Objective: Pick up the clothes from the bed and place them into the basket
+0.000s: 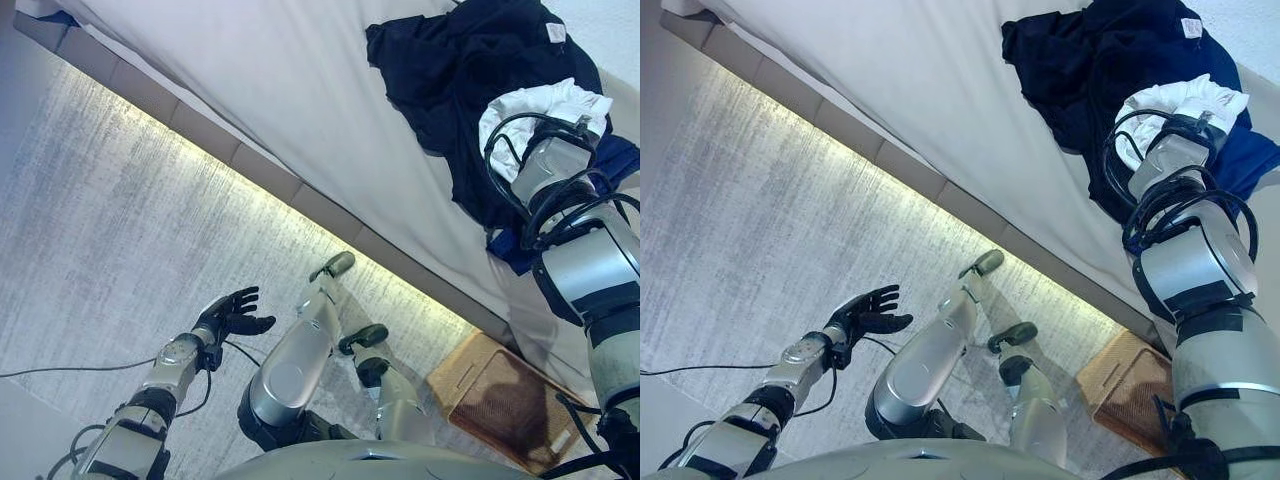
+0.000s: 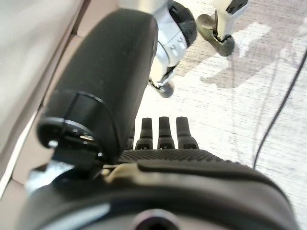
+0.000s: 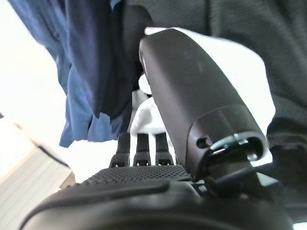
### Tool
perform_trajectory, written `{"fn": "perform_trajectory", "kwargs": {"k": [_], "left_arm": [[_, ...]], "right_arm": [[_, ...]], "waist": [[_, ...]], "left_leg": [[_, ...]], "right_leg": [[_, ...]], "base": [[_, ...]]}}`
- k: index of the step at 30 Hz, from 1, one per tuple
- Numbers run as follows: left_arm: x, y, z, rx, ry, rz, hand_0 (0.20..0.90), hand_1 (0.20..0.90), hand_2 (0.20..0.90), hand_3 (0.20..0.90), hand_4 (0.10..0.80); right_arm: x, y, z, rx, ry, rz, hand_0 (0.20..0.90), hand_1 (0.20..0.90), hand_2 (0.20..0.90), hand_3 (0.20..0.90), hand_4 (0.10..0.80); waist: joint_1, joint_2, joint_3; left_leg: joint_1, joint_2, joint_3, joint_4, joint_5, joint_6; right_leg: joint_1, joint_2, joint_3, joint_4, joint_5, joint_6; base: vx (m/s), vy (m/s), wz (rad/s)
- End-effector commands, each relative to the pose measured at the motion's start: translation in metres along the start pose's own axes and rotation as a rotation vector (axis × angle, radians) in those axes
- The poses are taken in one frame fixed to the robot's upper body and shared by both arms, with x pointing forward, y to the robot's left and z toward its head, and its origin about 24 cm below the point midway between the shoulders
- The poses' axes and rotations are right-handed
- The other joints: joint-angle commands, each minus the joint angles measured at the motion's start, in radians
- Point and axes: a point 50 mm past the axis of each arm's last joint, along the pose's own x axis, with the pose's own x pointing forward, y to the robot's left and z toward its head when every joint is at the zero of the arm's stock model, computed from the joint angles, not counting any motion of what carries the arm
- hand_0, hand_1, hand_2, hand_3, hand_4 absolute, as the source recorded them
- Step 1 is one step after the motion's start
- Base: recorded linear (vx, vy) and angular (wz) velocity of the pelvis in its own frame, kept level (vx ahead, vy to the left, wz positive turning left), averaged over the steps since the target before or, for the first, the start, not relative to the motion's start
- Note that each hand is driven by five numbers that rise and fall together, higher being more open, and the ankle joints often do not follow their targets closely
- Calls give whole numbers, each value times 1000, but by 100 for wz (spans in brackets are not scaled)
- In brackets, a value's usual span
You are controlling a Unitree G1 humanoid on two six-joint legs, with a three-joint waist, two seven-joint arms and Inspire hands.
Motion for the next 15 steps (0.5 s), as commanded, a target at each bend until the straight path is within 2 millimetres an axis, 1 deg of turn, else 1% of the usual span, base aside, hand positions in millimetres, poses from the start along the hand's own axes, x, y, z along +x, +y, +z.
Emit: {"fn": "perform_trajectory", "kwargs": {"k": [1,2,4,8,11,15], "left_arm": [[-20,19,-31,-4,94,34,900,900,900,900,800],[-21,20,-32,1,100,33,900,900,900,900,800],[-22,21,-34,3,108,34,900,900,900,900,800],[-30,28,-42,-9,112,56,900,900,900,900,800],[-36,35,-48,-15,115,89,900,900,900,900,800],[-38,38,-52,-23,127,122,900,900,900,900,800]], "right_arm": [[4,-50,-11,5,21,-228,300,300,300,200,100],[2,-54,-4,5,-24,-250,300,300,300,200,100],[0,-59,4,7,-68,-285,300,300,300,200,100],[-4,-69,15,63,-174,-371,300,300,300,200,100],[-11,-82,24,197,-270,-441,300,300,300,200,100],[-23,-103,36,359,-378,-538,300,300,300,200,100]], "waist": [[-5,19,20],[-5,21,20],[-8,19,20],[-19,4,20],[-32,-17,20],[-49,-34,9]], "left_leg": [[3,36,167,-30,-48,126],[0,37,165,-26,-51,126],[-2,38,164,-22,-54,125],[9,48,168,-27,-64,125],[43,60,178,-43,-74,122],[98,71,192,-66,-85,120]], "right_leg": [[-24,-50,7,116,121,27],[-31,-51,5,123,123,28],[-33,-45,5,119,123,28],[-27,-34,6,102,142,35],[1,-23,17,79,157,39],[46,-20,33,58,172,43]], "base": [[-6,9,-12],[1,0,-10],[2,-13,-6],[-12,-31,0],[-16,-46,-10],[-14,-21,-24]]}}
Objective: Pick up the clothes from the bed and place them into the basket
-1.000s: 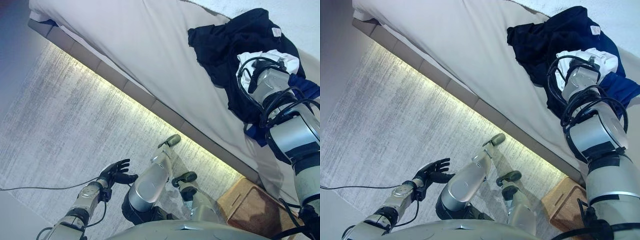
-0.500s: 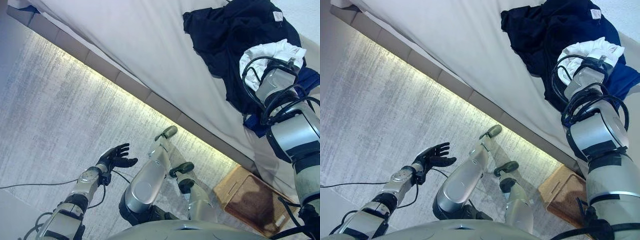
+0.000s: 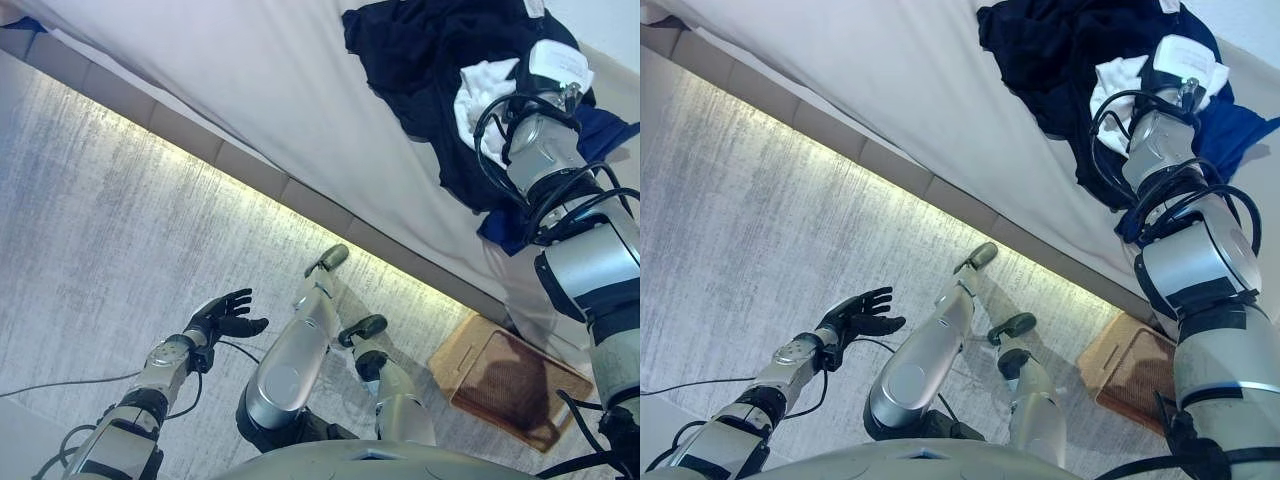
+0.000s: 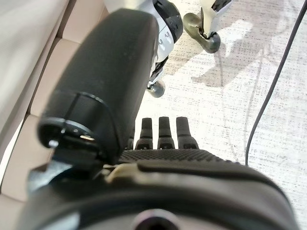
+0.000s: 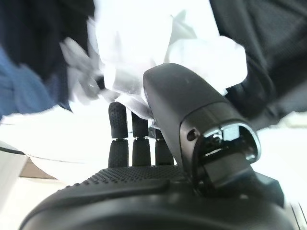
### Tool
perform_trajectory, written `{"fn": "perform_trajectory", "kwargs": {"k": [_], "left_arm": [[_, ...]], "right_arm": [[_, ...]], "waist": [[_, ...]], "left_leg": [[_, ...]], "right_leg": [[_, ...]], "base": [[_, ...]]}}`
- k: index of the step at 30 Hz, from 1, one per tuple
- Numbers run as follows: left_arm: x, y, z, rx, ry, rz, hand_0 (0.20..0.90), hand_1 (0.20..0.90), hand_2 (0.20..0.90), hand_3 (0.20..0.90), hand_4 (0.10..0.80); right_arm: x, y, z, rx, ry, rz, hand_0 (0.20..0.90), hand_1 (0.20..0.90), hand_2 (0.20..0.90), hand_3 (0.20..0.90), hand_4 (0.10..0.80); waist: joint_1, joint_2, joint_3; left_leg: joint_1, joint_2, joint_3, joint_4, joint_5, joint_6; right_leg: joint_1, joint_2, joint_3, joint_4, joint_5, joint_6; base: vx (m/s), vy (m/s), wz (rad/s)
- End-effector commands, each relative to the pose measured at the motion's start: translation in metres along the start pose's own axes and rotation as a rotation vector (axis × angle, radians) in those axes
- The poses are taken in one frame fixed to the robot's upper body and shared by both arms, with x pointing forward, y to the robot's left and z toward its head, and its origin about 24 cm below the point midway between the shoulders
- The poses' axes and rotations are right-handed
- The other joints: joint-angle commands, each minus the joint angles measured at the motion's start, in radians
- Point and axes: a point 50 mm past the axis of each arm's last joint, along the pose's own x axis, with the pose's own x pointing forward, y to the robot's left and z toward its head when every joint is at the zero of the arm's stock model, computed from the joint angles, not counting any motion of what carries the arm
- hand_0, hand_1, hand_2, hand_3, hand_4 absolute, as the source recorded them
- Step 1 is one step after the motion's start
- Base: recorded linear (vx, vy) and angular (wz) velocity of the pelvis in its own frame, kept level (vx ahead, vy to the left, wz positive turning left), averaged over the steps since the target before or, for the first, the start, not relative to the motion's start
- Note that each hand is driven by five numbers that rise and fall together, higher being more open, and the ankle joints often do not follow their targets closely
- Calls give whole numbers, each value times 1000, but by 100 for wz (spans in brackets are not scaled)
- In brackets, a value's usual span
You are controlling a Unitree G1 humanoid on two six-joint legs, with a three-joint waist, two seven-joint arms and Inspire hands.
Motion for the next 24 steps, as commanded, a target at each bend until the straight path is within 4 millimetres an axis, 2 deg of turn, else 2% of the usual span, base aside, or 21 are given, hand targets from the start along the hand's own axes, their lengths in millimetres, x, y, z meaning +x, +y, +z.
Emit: {"fn": "perform_trajectory", "kwargs": {"k": [1,5,11,18,21,24], "left_arm": [[-29,22,-47,-34,100,90,900,900,900,900,800],[-34,23,-56,-44,130,113,900,900,900,900,800],[-40,23,-70,-36,187,128,900,900,900,900,800],[-56,24,-100,12,329,178,900,900,900,900,800],[-62,24,-113,60,413,187,900,900,900,900,800],[-69,21,-125,54,480,188,900,900,900,900,800]], "right_arm": [[8,-72,4,97,-76,-313,300,300,300,200,100],[5,-92,10,160,-121,-381,300,300,300,200,100],[2,-112,4,213,-121,-459,300,300,300,200,100],[-6,-137,-16,330,-138,-568,300,300,300,200,100],[-9,-156,-29,376,-127,-628,300,300,300,200,100],[-14,-184,-40,387,-120,-685,300,300,300,200,100]], "waist": [[-11,-20,-6],[-32,-35,-49],[-58,-44,-120],[-119,-72,-251],[-166,-74,-322],[-226,-64,-406]], "left_leg": [[127,40,159,-103,-85,116],[194,52,180,-135,-98,112],[295,67,201,-215,-94,102],[416,62,216,-300,-88,104],[448,43,224,-308,-69,113],[510,43,262,-320,-78,112]], "right_leg": [[63,-51,15,92,129,49],[119,-49,36,60,135,49],[204,-26,70,-8,134,47],[294,7,115,-62,155,60],[314,10,140,-67,185,60],[348,19,187,-83,187,67]], "base": [[-4,-6,-25],[21,4,-22],[38,-19,-15],[30,-61,-10],[-14,11,-9],[73,-2,-7]]}}
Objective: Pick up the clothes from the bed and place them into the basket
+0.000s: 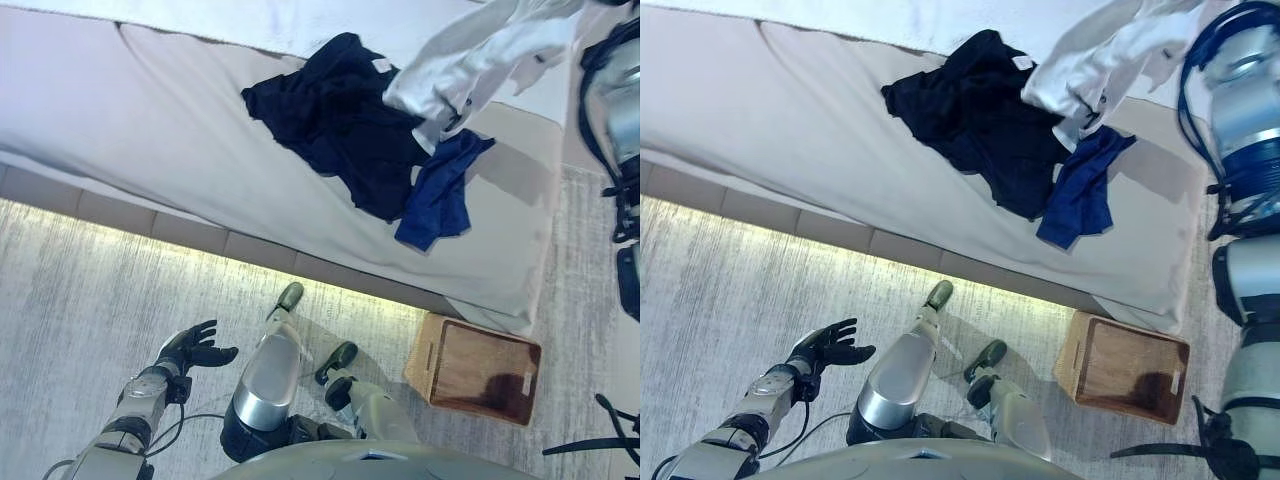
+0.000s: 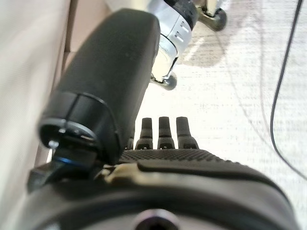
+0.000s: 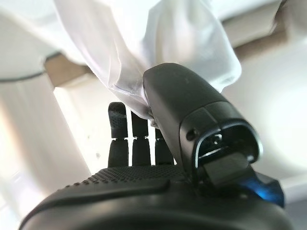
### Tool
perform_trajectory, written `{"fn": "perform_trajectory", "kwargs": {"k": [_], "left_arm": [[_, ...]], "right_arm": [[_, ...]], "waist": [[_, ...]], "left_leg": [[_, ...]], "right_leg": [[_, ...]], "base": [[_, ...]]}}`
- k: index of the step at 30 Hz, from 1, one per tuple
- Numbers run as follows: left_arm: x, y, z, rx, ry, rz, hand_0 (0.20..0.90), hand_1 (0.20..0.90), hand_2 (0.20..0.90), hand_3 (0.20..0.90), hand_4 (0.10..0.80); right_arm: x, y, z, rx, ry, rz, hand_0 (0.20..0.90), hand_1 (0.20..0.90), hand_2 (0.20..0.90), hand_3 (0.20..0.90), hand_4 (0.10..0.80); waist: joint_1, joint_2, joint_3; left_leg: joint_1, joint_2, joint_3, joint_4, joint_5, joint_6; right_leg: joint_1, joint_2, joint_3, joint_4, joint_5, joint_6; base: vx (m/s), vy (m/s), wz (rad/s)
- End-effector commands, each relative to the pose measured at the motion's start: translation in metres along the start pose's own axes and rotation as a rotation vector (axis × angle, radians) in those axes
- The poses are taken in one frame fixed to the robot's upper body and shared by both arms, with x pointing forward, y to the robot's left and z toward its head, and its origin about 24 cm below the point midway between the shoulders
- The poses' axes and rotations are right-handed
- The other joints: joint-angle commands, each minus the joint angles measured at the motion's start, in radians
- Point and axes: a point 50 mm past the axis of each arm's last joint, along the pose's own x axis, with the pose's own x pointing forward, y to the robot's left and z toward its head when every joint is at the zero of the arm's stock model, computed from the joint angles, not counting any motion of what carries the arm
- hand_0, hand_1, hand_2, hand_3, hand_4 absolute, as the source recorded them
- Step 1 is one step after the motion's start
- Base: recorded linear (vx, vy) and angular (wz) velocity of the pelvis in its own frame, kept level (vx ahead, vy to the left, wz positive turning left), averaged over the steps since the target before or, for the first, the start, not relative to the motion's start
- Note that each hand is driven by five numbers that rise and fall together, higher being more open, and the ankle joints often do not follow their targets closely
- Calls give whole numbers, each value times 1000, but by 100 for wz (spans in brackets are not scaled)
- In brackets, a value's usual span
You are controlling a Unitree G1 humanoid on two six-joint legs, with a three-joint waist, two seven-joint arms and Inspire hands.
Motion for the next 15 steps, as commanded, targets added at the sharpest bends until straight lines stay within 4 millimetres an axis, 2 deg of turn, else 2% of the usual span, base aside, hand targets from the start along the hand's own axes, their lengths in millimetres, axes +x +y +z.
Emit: {"fn": "perform_trajectory", "kwargs": {"k": [1,4,7,10,15], "left_arm": [[-20,1,-63,96,213,-16,900,900,900,900,800],[-20,-2,-67,94,234,-28,900,900,900,900,800],[-18,-9,-67,94,249,-47,900,900,900,900,800],[-16,-15,-64,104,253,-68,900,900,900,900,800],[-14,-24,-62,133,269,-95,900,900,900,900,800]], "right_arm": [[12,-57,17,-36,-136,-236,300,300,300,200,100],[16,-78,16,-11,-129,-296,300,300,300,200,100],[20,-100,3,12,-91,-349,300,300,300,200,100],[20,-113,-1,-6,-82,-370,300,300,300,200,100],[18,-117,-3,-15,-91,-355,300,300,300,200,100]], "waist": [[-52,-7,-358],[-85,-2,-388],[-123,0,-421],[-144,6,-435],[-177,20,-444]], "left_leg": [[111,-2,133,-158,-37,42],[142,0,156,-163,-45,42],[176,9,192,-163,-64,37],[190,17,218,-163,-72,31],[201,23,242,-163,-78,27]], "right_leg": [[1,-10,66,93,64,63],[12,2,89,62,64,63],[26,19,112,11,54,58],[31,27,120,-21,43,48],[28,37,146,-39,28,32]], "base": [[32,-17,-35],[-23,-52,-37],[-69,-103,-32],[-82,-79,-46],[-68,-50,-28]]}}
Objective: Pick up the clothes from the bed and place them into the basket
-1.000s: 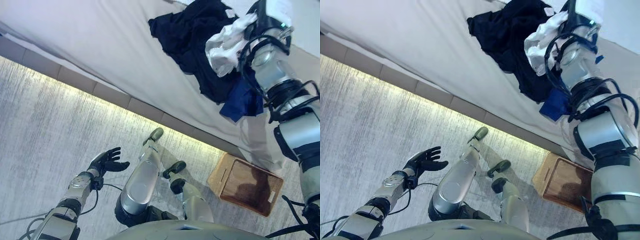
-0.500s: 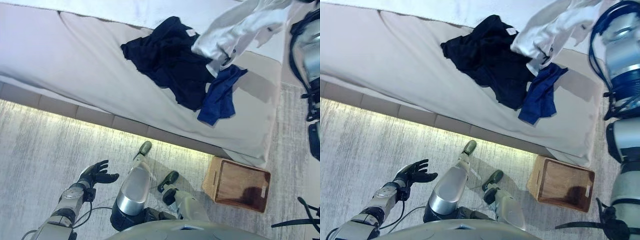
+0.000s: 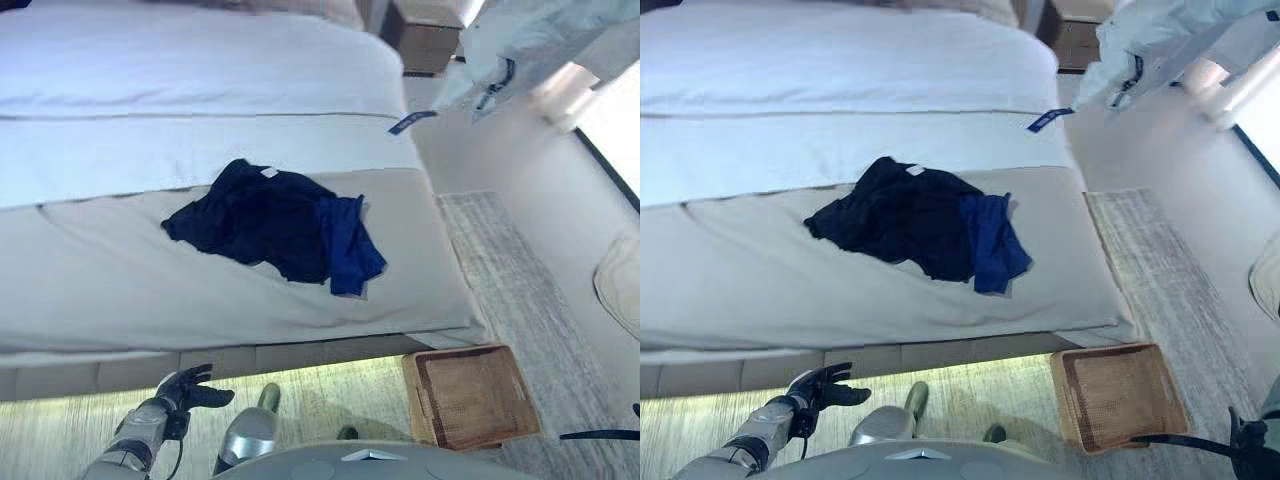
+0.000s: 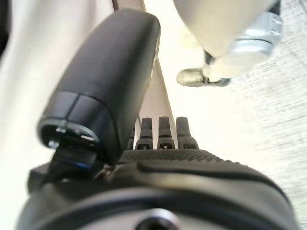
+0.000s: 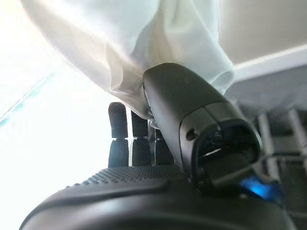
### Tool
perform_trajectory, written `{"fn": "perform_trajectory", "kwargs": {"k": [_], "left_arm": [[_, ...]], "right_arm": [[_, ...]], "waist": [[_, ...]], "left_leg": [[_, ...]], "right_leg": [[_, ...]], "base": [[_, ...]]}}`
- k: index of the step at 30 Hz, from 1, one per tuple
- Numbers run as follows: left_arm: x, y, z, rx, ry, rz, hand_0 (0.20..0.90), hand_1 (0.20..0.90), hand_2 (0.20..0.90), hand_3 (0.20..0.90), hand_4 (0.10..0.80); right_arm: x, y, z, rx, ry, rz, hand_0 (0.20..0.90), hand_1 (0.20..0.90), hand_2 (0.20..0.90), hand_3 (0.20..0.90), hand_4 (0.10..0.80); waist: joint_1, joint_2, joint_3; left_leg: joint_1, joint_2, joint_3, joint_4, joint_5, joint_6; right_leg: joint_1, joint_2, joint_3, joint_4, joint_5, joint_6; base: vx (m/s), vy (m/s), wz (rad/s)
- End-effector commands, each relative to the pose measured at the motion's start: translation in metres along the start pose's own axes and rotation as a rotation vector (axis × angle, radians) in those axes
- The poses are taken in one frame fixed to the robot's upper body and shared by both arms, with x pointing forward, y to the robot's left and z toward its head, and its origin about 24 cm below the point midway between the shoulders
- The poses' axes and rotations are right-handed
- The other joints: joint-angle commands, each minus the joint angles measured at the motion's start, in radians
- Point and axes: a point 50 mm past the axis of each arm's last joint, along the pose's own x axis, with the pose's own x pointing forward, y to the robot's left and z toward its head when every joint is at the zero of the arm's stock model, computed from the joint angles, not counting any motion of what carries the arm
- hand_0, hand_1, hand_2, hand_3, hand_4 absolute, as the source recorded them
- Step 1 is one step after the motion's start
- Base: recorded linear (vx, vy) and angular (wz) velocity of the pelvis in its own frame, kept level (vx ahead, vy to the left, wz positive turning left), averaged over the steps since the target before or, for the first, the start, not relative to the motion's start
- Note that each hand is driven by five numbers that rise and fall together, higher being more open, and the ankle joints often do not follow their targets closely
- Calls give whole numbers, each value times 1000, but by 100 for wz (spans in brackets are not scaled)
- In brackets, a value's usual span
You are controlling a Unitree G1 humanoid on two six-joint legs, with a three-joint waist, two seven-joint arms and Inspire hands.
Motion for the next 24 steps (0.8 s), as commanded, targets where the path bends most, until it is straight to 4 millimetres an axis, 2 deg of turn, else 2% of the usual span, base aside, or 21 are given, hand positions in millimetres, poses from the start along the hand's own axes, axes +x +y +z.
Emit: {"fn": "perform_trajectory", "kwargs": {"k": [1,4,8,10,15,20,24], "left_arm": [[-5,-3,-30,99,117,-28,900,900,900,900,800],[-3,-6,-23,103,108,-35,900,900,900,900,800],[0,-6,-12,93,99,-25,900,900,900,900,800],[1,-6,-5,90,97,-18,900,900,900,900,800],[2,-7,-2,88,101,-12,900,900,900,900,800],[1,-1,1,45,91,10,900,900,900,900,800],[1,1,1,8,73,36,900,900,900,900,800]], "right_arm": [[12,-46,25,-10,-158,-134,300,300,300,200,100],[7,-42,19,-47,-162,-83,300,300,300,200,100],[-2,-30,2,-92,-123,9,300,300,300,200,100],[-9,-18,-15,-135,-72,87,300,300,300,200,100],[-24,2,-45,-212,3,232,300,300,300,200,100],[-52,25,-86,-282,87,384,300,300,300,200,100],[-79,35,-129,-408,188,501,300,300,300,200,100]], "waist": [[5,18,-140],[-18,29,-139],[-44,37,-130],[-60,42,-122],[-86,50,-114],[-120,64,-100],[-123,77,-95]], "left_leg": [[45,8,71,-22,-102,23],[48,13,89,-22,-102,22],[55,19,112,-22,-103,20],[60,25,127,-22,-103,19],[67,31,144,-22,-105,15],[61,42,157,-22,-99,14],[59,44,151,-22,-94,5]], "right_leg": [[-52,33,20,101,18,18],[-55,37,36,94,7,10],[-53,41,53,83,-5,2],[-50,47,64,73,-16,-6],[-45,53,89,55,-20,-12],[-60,66,134,64,-25,-23],[-45,68,133,31,-13,-24]], "base": [[-66,-47,-32],[-78,-42,-28],[-84,-38,-18],[-82,-28,-11],[-34,-26,-13],[-44,-64,-15],[-2,-100,-12]]}}
